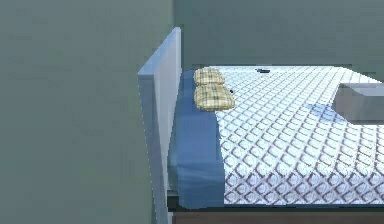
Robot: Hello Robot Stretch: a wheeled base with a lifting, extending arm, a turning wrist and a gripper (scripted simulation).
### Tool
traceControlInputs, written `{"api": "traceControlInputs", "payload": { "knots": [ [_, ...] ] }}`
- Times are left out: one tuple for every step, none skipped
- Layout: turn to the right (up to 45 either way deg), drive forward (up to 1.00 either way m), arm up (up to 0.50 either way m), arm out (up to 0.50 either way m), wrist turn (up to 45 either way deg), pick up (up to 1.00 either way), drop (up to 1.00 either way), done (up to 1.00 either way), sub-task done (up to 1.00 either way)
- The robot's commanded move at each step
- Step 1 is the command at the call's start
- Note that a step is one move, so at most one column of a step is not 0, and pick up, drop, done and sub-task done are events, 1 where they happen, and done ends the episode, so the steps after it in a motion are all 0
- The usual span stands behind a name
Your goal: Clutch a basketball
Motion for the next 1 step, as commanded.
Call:
{"api": "traceControlInputs", "payload": {
  "knots": [
    [0.0, 0.0, 0.18, 0.0, 0.0, 0.0, 0.0, 0.0, 0.0]
  ]
}}
